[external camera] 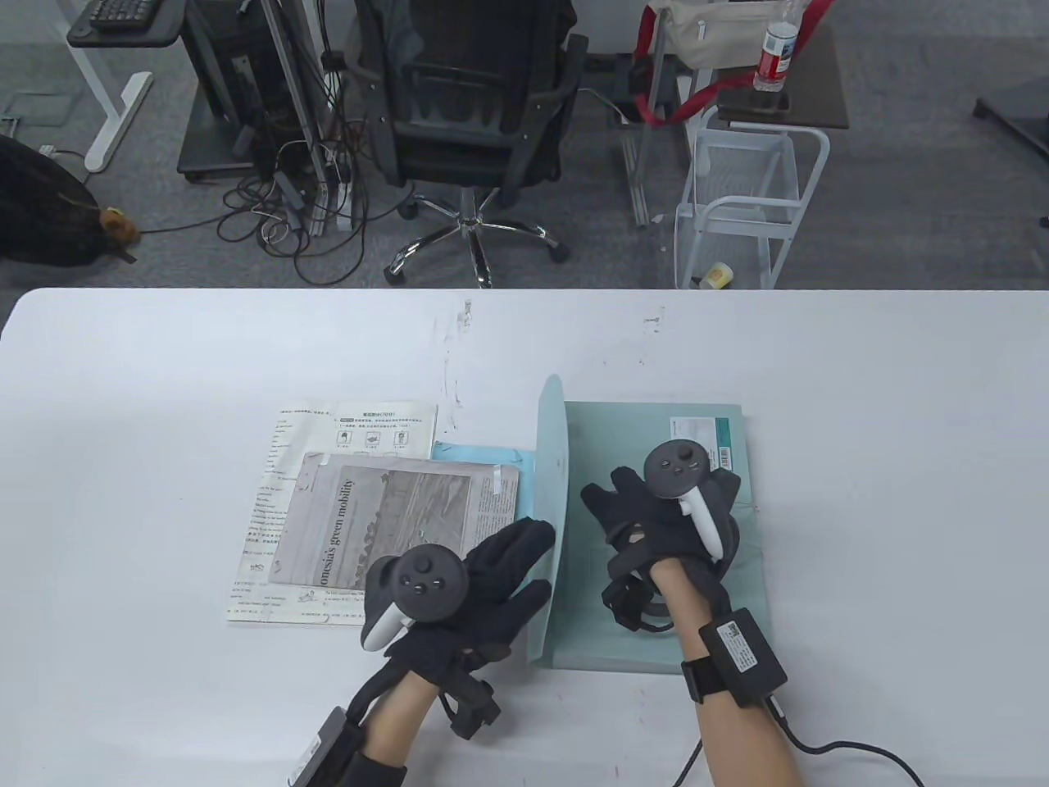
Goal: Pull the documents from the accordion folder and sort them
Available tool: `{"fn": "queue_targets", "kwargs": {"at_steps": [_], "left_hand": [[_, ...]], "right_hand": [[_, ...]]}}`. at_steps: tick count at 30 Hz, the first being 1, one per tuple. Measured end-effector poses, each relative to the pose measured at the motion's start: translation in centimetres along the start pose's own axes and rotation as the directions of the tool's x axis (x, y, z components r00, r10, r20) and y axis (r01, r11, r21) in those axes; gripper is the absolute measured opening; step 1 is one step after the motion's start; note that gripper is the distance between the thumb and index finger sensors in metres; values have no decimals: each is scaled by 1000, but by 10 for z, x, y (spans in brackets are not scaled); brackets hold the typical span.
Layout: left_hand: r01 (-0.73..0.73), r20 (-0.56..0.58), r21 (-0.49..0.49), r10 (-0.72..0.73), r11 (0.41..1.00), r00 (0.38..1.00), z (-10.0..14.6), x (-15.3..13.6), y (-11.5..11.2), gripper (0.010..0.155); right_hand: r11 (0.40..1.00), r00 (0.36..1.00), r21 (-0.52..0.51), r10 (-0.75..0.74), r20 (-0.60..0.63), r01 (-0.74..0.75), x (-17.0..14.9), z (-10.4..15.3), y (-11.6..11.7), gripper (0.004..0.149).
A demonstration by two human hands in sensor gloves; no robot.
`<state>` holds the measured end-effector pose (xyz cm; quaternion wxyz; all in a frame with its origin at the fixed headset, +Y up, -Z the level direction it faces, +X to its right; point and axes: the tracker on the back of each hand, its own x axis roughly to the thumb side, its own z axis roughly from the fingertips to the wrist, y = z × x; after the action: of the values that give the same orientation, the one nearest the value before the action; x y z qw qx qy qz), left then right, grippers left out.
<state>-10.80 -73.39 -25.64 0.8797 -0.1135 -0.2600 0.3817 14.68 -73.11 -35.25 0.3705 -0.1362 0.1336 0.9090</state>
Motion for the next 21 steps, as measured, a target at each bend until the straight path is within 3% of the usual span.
{"fn": "queue_targets", "kwargs": {"at_steps": [2, 6, 9, 14, 17, 19, 21], "left_hand": [[60, -8, -56, -61, 997, 998, -3, 5, -9, 66], [224, -38, -147, -232, 963, 972, -8, 9, -25, 66], [342, -48, -159, -353, 926, 934, -8, 11, -28, 66], [410, -79, -198, -431, 891, 899, -10, 9, -34, 65], [414, -93, -213, -440, 885, 893, -13, 9, -36, 64], [419, -94, -221, -447, 880, 889, -14, 7, -39, 64], [421, -103, -254, -457, 871, 884, -16, 5, -43, 64]], "right_hand": [[992, 995, 73, -101, -3, 101, -6, -1, -7, 74], [969, 970, 45, -243, 23, 242, -16, 4, -31, 70], [969, 969, 13, -248, 15, 248, -26, 7, -50, 65], [980, 998, -194, -23, 62, 35, -38, 27, -83, 56], [958, 983, -255, 159, 91, -131, -34, 40, -87, 63], [913, 952, -319, 294, 89, -252, -29, 49, -84, 72], [823, 885, -402, 462, 64, -400, -23, 55, -78, 80]]}}
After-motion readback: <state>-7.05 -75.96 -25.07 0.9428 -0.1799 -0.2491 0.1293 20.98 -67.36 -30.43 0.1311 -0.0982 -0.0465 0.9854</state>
